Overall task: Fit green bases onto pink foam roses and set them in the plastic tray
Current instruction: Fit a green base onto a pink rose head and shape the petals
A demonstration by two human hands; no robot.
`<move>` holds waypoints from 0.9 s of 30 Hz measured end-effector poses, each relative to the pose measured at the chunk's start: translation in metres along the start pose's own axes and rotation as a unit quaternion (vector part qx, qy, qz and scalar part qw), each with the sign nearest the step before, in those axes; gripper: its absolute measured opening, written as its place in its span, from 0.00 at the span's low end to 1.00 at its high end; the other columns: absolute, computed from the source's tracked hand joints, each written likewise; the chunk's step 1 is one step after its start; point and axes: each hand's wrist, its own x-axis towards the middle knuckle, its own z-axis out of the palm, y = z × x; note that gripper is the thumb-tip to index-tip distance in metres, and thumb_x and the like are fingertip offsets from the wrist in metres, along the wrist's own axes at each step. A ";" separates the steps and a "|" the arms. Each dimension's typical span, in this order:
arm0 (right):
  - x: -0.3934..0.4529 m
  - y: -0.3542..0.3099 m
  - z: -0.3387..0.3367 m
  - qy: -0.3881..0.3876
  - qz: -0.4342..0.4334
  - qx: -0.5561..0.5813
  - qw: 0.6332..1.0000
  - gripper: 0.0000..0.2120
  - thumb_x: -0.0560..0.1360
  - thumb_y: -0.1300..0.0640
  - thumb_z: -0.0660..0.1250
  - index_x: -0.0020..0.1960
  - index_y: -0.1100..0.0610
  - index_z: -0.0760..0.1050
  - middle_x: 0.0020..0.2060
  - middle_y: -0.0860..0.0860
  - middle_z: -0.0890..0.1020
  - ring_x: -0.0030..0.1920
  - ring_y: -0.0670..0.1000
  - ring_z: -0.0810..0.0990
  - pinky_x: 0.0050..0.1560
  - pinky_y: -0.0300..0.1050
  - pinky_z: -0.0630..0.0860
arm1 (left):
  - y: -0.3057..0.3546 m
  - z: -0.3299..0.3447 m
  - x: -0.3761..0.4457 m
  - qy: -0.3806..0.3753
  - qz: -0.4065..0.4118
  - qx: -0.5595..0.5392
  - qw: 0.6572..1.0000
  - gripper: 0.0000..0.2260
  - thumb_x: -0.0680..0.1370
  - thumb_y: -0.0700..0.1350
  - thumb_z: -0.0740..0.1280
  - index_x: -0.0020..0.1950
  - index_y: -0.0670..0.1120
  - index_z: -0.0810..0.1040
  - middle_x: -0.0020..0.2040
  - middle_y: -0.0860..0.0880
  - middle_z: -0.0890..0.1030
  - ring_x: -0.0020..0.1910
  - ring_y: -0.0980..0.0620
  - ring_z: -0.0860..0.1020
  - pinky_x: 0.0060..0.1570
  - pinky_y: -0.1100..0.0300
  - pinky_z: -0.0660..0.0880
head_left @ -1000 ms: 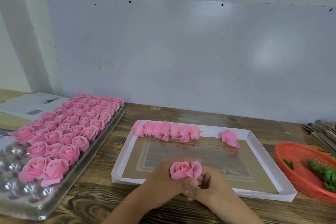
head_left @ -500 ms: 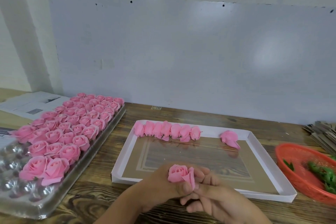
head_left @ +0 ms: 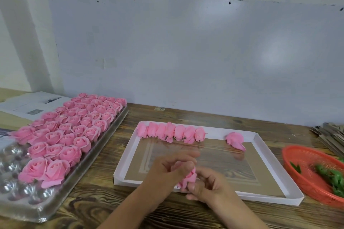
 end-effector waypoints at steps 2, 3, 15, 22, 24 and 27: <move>0.001 0.001 0.000 0.002 -0.004 0.010 1.000 0.13 0.75 0.67 0.69 0.59 0.60 0.79 0.46 0.57 0.86 0.50 0.52 0.85 0.47 0.41 0.80 | -0.002 0.001 0.000 -0.023 -0.007 0.027 0.999 0.06 0.75 0.55 0.73 0.50 0.56 0.87 0.62 0.54 0.83 0.61 0.54 0.81 0.57 0.64 0.77; 0.001 0.001 0.000 0.003 -0.009 0.021 1.000 0.13 0.74 0.67 0.71 0.57 0.60 0.80 0.46 0.57 0.86 0.50 0.53 0.85 0.47 0.42 0.81 | -0.002 0.002 0.000 -0.033 -0.014 0.037 0.999 0.07 0.74 0.54 0.74 0.51 0.57 0.86 0.62 0.55 0.83 0.62 0.54 0.81 0.57 0.63 0.77; -0.001 -0.002 -0.001 0.015 -0.029 -0.006 0.999 0.11 0.72 0.60 0.72 0.55 0.56 0.83 0.42 0.55 0.86 0.44 0.50 0.84 0.37 0.41 0.80 | -0.008 -0.001 -0.001 -0.038 -0.005 0.041 0.998 0.24 0.72 0.66 0.73 0.64 0.58 0.80 0.63 0.50 0.81 0.55 0.52 0.82 0.53 0.59 0.78; -0.003 0.001 0.004 -0.014 -0.017 -0.041 0.999 0.10 0.78 0.66 0.66 0.58 0.61 0.77 0.39 0.53 0.85 0.41 0.51 0.84 0.32 0.40 0.79 | -0.013 0.000 -0.001 -0.076 -0.029 0.046 0.996 0.12 0.76 0.60 0.72 0.52 0.54 0.86 0.56 0.49 0.85 0.28 0.54 0.78 0.30 0.60 0.75; -0.002 0.001 0.004 -0.018 -0.018 -0.006 1.000 0.12 0.76 0.60 0.71 0.58 0.60 0.78 0.39 0.55 0.85 0.40 0.52 0.84 0.30 0.40 0.78 | -0.011 0.000 -0.002 -0.086 -0.044 0.042 0.994 0.13 0.75 0.60 0.74 0.55 0.55 0.84 0.56 0.48 0.85 0.29 0.53 0.78 0.31 0.61 0.76; 0.000 0.002 0.003 -0.026 -0.020 0.061 0.998 0.19 0.68 0.52 0.76 0.57 0.58 0.82 0.43 0.58 0.85 0.38 0.53 0.83 0.29 0.39 0.77 | -0.009 0.000 -0.002 -0.113 -0.052 0.062 0.990 0.20 0.75 0.60 0.73 0.64 0.55 0.79 0.41 0.53 0.84 0.34 0.55 0.78 0.41 0.63 0.76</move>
